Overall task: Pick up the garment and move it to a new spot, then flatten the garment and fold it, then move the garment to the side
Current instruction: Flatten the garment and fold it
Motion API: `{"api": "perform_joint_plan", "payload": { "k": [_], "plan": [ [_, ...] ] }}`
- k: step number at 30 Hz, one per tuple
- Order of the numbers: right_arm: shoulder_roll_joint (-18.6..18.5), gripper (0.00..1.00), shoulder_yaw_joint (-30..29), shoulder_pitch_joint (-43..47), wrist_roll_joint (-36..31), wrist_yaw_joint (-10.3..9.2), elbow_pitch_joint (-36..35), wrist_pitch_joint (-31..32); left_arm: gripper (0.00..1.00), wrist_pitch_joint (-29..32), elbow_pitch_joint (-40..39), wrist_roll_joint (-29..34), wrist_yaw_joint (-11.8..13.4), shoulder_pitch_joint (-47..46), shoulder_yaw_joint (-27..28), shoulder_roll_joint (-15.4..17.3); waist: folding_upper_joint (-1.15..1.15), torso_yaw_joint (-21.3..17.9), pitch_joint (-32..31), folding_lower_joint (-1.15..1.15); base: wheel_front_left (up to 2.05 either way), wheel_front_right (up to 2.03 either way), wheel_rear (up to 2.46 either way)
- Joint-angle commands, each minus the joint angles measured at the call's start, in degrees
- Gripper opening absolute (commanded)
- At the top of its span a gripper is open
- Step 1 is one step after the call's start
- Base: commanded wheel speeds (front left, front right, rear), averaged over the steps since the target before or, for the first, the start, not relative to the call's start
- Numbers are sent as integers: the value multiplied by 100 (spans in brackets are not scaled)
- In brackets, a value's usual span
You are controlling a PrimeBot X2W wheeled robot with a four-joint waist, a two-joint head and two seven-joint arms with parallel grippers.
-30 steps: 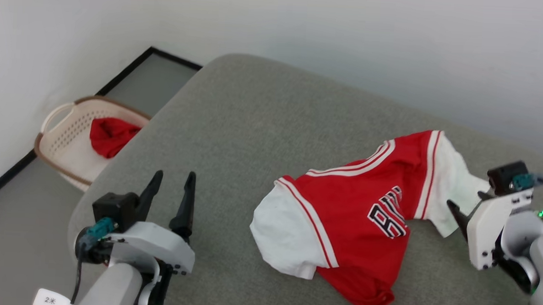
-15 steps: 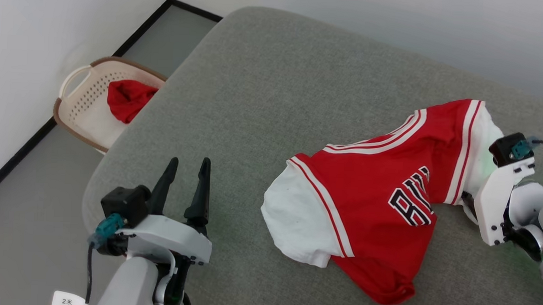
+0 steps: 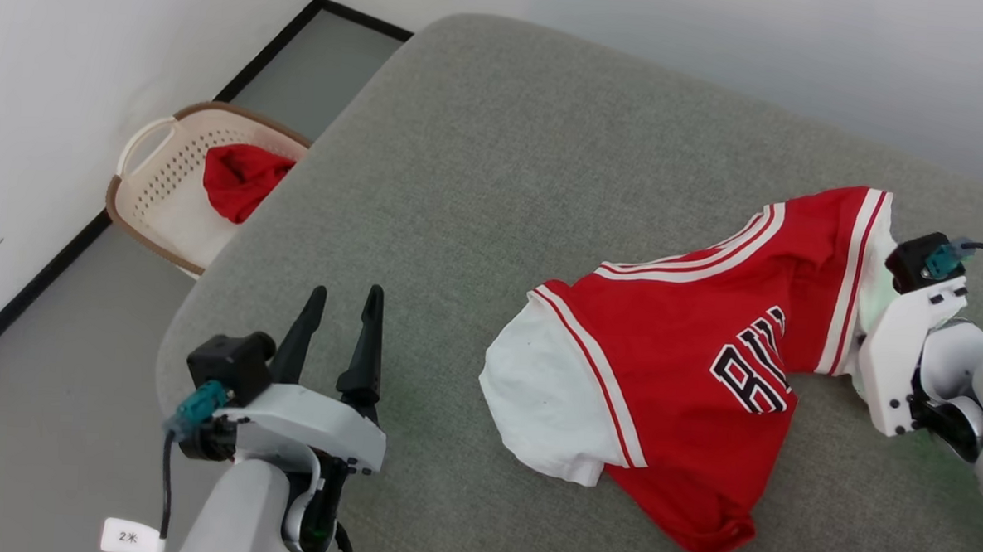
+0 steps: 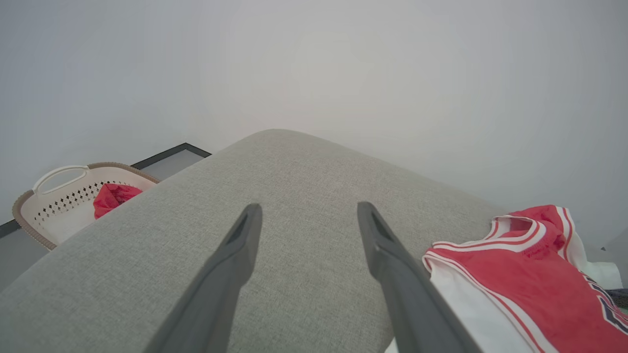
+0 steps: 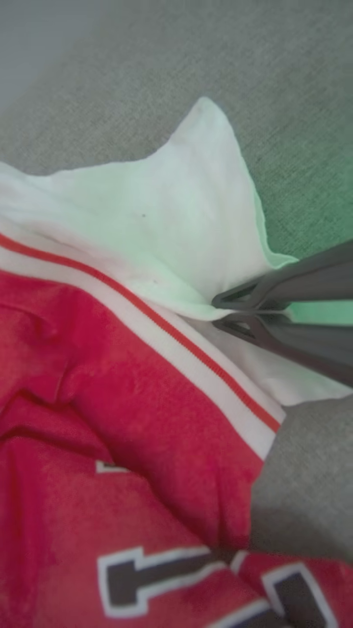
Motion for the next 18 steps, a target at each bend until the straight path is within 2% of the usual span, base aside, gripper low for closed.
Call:
{"api": "perform_joint_plan", "payload": {
  "k": [1, 10, 18],
  "plan": [
    [-119, 0, 38, 129, -13, -6, 125, 14, 100, -4, 12, 40, -35, -58, 2, 11, 0, -24, -66, 0, 0, 0, 0],
    [-525, 0, -251, 386, 342, -7, 334, -402, 100, -4, 217, 13, -43, -240, -377, 175, 0, -165, -427, 0, 0, 0, 0],
    [-834, 0, -501, 816, 597, -7, 107, -501, 100, -1, 241, -111, -45, -253, -503, 377, 0, -692, -550, 0, 0, 0, 0]
  ]
}}
